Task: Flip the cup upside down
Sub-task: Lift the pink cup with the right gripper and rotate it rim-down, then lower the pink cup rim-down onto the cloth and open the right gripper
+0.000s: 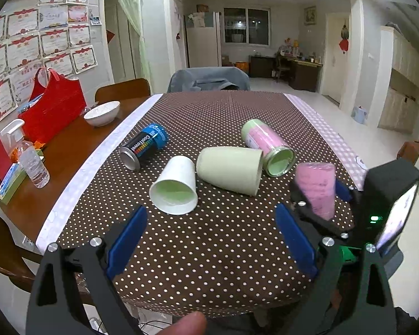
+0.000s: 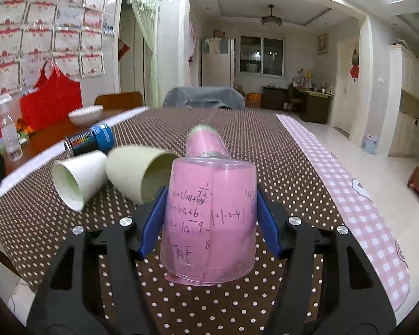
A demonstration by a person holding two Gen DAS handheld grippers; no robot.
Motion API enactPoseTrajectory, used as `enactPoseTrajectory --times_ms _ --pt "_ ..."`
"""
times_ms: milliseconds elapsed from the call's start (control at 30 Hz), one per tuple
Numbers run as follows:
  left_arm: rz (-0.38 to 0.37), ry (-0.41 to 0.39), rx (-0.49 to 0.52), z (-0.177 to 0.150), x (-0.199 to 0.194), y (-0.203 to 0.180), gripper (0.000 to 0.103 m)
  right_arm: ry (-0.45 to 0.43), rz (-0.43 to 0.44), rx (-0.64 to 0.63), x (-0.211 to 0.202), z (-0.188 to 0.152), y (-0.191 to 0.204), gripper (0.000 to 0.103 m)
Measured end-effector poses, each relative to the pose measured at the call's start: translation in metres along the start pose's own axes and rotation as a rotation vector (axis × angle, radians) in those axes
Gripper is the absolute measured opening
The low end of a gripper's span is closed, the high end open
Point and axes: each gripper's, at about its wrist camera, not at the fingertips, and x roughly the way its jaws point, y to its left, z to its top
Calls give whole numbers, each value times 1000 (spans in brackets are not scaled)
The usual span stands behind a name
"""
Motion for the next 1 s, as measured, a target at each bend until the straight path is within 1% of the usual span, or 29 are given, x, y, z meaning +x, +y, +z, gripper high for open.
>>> enactPoseTrajectory --times_ms 100,233,433,533,567,600,633,667,800,1000 --pt "-3 7 7 -1 2 -3 92 14 -8 -17 0 -1 1 60" --pt "-8 15 8 -4 3 -6 91 56 -17 -26 2 -15 1 61" --pt "-11 20 11 -6 4 -6 91 20 -29 -52 -7 -27 3 61" --pt "-10 18 11 -5 3 -6 91 28 -12 -47 -11 -29 1 61" --pt "-9 17 11 -5 3 -6 92 36 1 -40 -13 -29 0 64" --pt "-11 17 11 -5 3 -7 92 35 10 -32 -15 -28 -1 74" --pt "-10 16 11 -5 3 -7 91 33 13 -28 -16 -27 0 80" --pt "-10 14 12 -4 2 -7 91 31 16 -26 -18 -26 0 90" --pt "-11 6 13 -4 -1 -7 91 26 31 -4 -30 -15 -1 97" --pt "-15 -16 18 -2 -12 -8 92 17 63 14 -47 4 -1 97"
